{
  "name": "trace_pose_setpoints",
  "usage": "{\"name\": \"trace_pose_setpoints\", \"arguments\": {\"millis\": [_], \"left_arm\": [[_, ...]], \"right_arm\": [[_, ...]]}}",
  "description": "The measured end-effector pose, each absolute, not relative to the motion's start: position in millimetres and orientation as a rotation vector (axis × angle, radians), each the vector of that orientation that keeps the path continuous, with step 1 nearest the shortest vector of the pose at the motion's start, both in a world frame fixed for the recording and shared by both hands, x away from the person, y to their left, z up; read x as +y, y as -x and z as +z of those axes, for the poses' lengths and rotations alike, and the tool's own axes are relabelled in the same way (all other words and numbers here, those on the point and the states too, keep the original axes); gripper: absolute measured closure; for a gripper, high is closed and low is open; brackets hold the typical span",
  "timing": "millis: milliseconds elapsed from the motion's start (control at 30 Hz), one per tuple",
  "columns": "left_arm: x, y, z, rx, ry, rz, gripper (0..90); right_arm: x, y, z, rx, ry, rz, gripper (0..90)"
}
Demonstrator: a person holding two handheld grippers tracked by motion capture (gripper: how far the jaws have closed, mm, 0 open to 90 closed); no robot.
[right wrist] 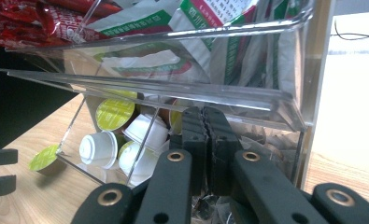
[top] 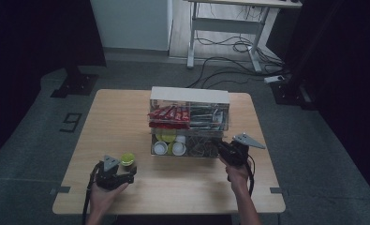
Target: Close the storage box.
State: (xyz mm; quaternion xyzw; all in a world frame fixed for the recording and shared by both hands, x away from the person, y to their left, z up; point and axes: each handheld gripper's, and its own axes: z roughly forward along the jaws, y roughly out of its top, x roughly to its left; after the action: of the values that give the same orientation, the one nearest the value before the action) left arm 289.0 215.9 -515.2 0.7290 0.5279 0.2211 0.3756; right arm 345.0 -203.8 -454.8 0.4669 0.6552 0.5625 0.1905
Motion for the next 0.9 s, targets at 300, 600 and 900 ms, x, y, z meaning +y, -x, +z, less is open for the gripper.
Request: {"name": "trace_pose_setpoints", "arguments": {"millis": [300,600,900], "left_arm": [[219,-287,-522,1.371,-1.864,0.541,17.4],[219,-287,-522,1.363,-1.869,0.526,18.0],[222,-285,-522,1.369,-1.866,0.524,18.1]], "right_arm": [[-199,-342,-460,1.865,-1.305,1.555,87.6],[-198,-339,-465,1.884,-1.317,1.529,88.9],[-202,-335,-468,1.889,-1.328,1.531,89.4]]}}
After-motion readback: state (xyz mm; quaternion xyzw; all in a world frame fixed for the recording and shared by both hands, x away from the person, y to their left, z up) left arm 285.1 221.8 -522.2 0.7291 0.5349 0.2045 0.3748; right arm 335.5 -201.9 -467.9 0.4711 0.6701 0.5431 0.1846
